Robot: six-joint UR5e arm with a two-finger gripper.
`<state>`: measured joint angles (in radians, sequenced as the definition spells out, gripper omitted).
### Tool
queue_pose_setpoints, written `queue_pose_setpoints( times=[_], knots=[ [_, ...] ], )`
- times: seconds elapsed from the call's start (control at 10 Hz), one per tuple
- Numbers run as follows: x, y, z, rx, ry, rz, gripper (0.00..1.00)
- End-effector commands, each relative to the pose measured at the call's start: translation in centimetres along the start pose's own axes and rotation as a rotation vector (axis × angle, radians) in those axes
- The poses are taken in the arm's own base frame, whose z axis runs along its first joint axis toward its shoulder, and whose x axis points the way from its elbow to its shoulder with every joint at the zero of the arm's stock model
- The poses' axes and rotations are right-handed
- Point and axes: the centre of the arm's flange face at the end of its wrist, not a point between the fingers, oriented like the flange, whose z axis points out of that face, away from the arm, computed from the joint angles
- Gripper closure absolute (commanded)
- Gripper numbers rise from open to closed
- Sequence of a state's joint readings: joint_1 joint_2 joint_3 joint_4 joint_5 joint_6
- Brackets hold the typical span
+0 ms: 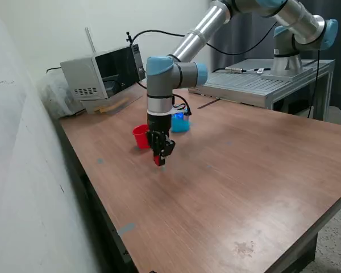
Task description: Place red objects in the red bin, and blue objects in the blue bin.
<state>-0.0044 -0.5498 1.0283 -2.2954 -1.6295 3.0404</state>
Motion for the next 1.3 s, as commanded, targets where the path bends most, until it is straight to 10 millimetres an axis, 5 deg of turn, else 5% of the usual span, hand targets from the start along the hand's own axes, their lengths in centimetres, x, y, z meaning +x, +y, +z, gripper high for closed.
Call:
queue_pose_setpoints(
  times=[0.0,0.2,0.3,0.5,0.7,0.9,1.2],
  knots=[
    [-0.3,-0.1,-7.1,-0.046,-0.006,-0.011,1.0],
    [-0.6,-1.8,-12.8,-0.071,-0.009,-0.008,1.0],
    [-1.7,-2.4,-13.7,-0.07,-0.013,0.002,1.0],
    [-11.6,-3.9,-12.8,-0.019,-0.04,0.12,1.0],
    [-18.0,-4.8,-12.1,-0.006,-0.056,0.197,1.0],
    [-19.8,-5.3,-10.7,0.013,-0.055,0.213,1.0],
    [-19.9,-5.9,-6.6,0.058,-0.045,0.215,1.0]
  ],
)
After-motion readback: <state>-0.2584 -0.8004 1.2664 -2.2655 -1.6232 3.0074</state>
